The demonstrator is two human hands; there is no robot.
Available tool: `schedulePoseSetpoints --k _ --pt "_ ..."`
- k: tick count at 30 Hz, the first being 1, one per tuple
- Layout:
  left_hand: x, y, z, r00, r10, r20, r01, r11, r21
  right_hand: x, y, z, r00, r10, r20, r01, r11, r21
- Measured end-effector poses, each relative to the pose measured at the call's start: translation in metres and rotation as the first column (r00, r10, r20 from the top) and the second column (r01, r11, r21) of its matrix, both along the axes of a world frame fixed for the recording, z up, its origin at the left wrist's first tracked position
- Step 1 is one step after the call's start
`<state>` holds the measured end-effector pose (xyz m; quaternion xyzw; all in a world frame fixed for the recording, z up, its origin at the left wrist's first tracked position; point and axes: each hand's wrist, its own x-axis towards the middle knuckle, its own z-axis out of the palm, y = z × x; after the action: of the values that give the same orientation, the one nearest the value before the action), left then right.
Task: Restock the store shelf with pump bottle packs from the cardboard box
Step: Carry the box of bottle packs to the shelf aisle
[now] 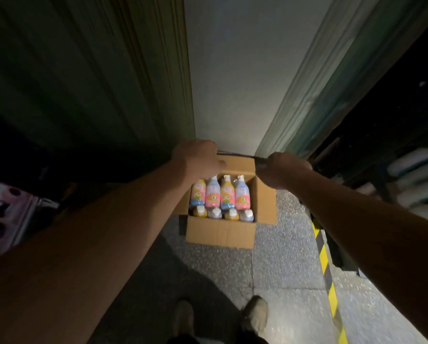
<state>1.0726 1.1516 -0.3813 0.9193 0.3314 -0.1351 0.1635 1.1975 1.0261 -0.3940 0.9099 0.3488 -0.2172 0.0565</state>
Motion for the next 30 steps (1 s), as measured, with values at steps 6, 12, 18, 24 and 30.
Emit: schedulePoseSetpoints --k 6,12,18,24,30 --pt "0.018 -0.004 -0.043 0.998 0.058 -0.01 -0.058 0.997 0.05 0.02 -0.006 -0.039 1.0 0.004 -0.029 -0.004 1.0 0.009" --pt "0.034 0.004 -0.098 0.994 0.109 -0.024 -0.108 0.994 0.021 0.039 0.001 -0.089 0.994 -0.078 -0.08 0.078 0.997 -0.012" --pt "0.049 0.047 -0.166 0.991 0.132 -0.036 -0.132 0.991 0.002 0.05 0.03 -0.166 0.975 -0.176 -0.137 0.169 0.983 -0.067" --pt "0.069 0.088 -0.284 0.99 0.142 -0.011 -0.143 0.989 -0.036 0.066 0.068 -0.282 0.941 -0.27 -0.204 0.257 0.962 -0.088" --pt "0.099 0.106 -0.421 0.97 0.231 -0.077 -0.237 0.967 -0.091 0.11 0.076 -0.413 0.935 -0.325 -0.143 0.31 0.944 -0.117"
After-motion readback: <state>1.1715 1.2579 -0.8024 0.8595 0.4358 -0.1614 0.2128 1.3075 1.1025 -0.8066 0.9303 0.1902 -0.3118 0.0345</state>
